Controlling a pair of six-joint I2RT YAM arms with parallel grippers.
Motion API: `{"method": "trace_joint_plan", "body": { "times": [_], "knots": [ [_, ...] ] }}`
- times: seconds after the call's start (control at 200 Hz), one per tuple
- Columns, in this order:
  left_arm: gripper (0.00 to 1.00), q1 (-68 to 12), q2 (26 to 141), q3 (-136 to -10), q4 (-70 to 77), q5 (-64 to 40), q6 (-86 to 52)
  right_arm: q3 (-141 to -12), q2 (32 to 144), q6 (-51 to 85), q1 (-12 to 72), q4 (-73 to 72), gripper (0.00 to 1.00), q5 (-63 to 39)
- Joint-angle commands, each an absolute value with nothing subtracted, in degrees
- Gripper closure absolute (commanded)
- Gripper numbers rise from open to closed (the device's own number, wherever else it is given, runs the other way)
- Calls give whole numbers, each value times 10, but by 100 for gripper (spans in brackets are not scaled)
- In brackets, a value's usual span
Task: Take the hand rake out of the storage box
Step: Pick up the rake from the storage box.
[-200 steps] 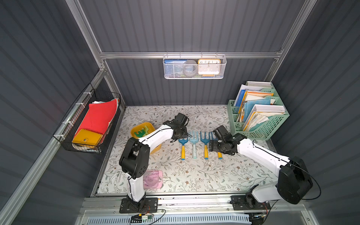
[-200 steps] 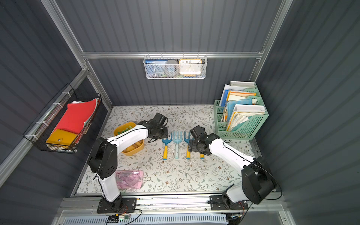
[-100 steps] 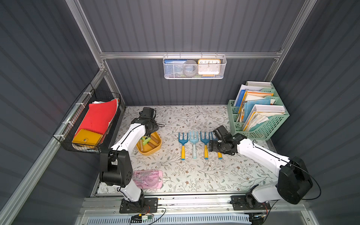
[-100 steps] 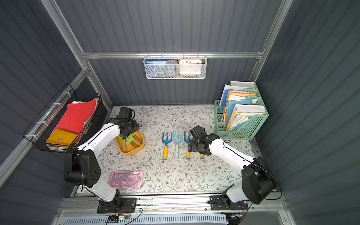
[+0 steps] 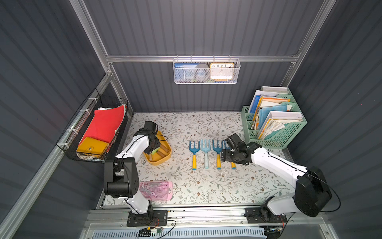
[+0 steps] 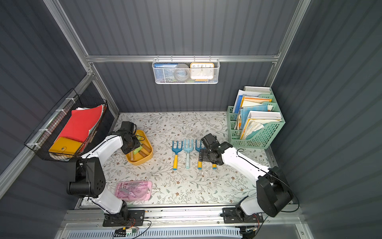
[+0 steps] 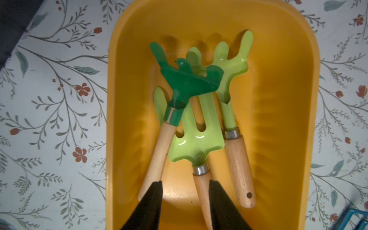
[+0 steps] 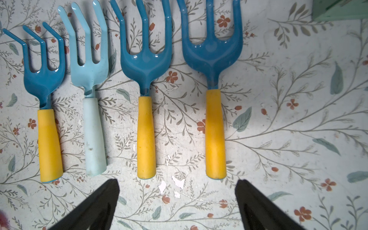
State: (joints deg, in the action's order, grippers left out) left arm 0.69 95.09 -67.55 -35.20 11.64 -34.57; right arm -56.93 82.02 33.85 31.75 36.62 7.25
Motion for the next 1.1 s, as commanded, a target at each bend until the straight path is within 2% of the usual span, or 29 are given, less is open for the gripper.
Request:
{"method": "trace_joint_plan", "body": {
  "times": [0.0, 0.45, 0.805, 1.096],
  "knots": [
    [55, 19, 946, -661, -363, 129, -344, -567, 809, 344, 320, 367, 4, 72],
    [58, 47, 986, -649, -329, 105, -331, -580, 830, 343, 328, 366, 4, 69],
    [68, 47, 1028, -660, -306, 92, -321, -577, 824, 345, 329, 368, 4, 75],
    [82, 48, 1036, -672, -305, 88, -310, -578, 823, 346, 330, 369, 4, 75]
  ]
}}
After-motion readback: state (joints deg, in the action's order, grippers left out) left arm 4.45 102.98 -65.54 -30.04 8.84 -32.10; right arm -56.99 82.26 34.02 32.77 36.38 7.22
